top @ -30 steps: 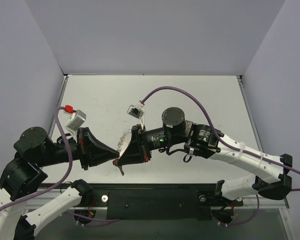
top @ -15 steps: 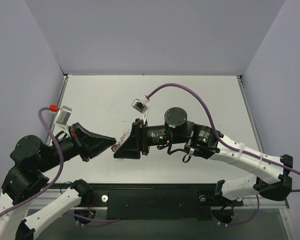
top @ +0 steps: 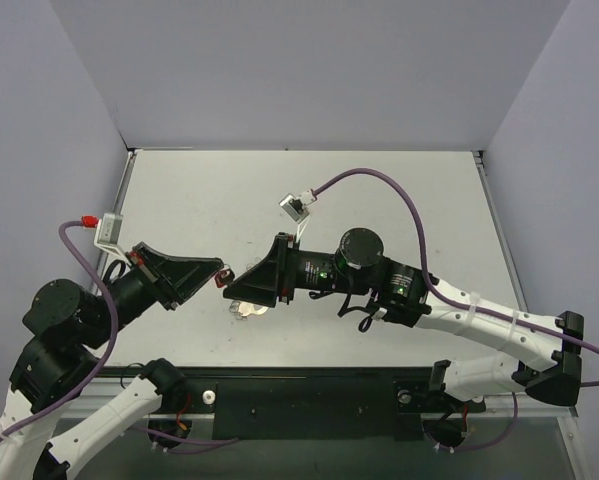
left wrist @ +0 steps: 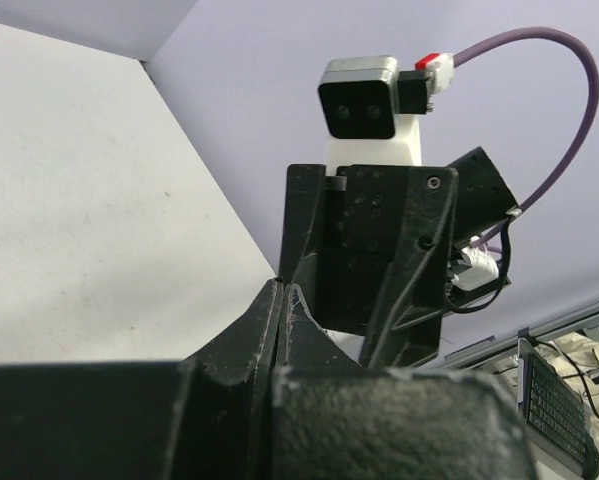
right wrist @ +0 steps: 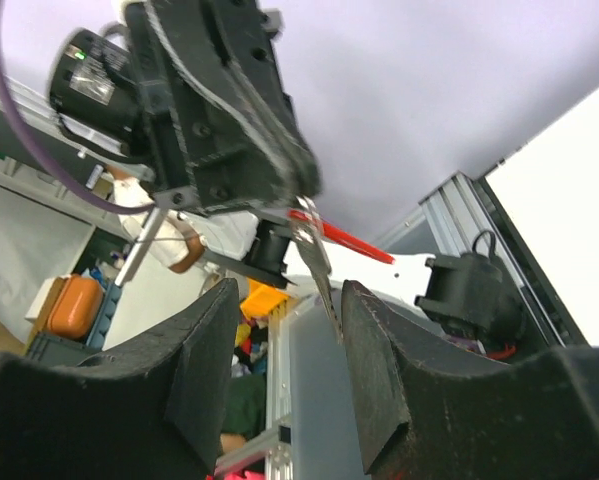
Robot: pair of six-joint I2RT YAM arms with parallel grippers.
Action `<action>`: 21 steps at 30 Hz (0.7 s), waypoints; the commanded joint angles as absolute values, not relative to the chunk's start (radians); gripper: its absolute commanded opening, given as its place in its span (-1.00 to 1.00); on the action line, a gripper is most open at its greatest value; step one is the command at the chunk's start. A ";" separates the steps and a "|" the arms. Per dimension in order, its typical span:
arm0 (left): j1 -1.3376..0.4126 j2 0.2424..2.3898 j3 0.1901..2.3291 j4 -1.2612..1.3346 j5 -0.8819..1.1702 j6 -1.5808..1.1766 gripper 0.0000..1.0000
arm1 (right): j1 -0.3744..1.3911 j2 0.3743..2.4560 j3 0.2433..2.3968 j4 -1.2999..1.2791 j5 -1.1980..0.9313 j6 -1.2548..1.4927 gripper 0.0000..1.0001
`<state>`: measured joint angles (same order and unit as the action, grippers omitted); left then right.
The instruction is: Remove the keys from the keyring
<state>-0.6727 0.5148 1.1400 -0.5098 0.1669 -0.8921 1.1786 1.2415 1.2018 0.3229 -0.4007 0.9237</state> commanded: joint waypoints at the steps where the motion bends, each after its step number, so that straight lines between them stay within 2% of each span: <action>1: -0.672 0.503 1.134 -0.436 0.124 -0.928 -1.00 | 1.175 1.247 1.227 0.489 -0.370 0.948 -0.17; 7: -0.672 0.491 1.135 -0.442 0.063 -0.960 -1.00 | 1.189 1.253 1.264 0.393 -0.334 0.884 -0.13; 19: -0.673 0.472 1.114 -0.413 0.041 -0.997 -1.00 | 1.193 1.293 1.276 0.451 -0.328 0.899 -0.15; 21: -0.673 0.472 1.115 -0.410 0.044 -0.996 -1.00 | 1.193 1.299 1.284 0.456 -0.331 0.903 -0.20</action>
<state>-0.6727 0.4805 1.1091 -0.4831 0.0559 -0.9848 1.1862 1.2877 1.2289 0.3641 -0.3359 0.9127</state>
